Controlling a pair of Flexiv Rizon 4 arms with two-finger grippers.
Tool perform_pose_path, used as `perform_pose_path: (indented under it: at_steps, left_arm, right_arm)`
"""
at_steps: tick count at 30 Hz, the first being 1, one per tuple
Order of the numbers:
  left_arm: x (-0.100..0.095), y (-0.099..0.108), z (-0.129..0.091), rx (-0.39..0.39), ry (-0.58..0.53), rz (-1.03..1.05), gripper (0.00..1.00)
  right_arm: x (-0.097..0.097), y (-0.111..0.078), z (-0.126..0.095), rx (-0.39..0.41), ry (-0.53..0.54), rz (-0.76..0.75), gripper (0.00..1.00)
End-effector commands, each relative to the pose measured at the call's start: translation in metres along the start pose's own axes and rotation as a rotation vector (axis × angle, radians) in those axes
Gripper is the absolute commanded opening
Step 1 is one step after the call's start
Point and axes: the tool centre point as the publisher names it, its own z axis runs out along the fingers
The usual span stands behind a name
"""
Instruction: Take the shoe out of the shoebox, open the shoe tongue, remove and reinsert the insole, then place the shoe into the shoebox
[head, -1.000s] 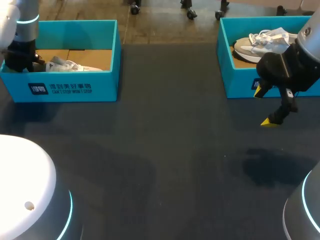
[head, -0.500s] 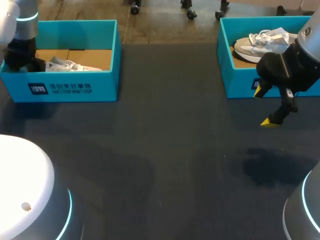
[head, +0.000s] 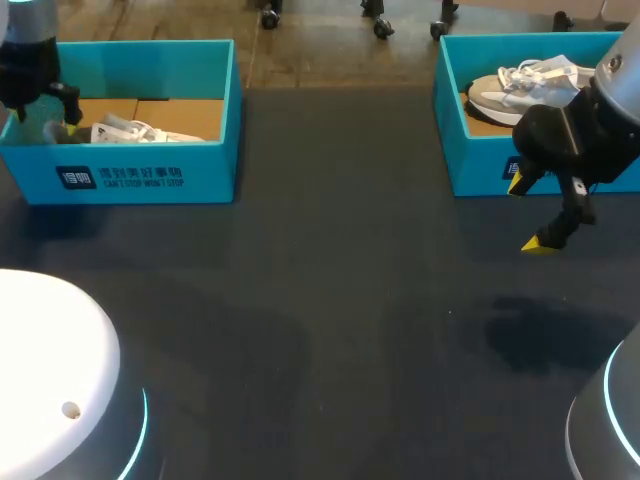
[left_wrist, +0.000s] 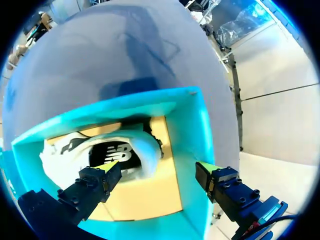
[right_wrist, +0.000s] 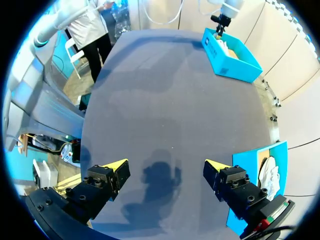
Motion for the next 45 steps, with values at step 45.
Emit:
perform_pose_path:
  at_steps: [45]
  left_arm:
    - [0.017, -0.050, -0.129, -0.249, -0.116, 0.116, 1.00]
  right_arm:
    - [-0.215, -0.088, -0.033, 0.011, -0.079, 0.728, 1.00]
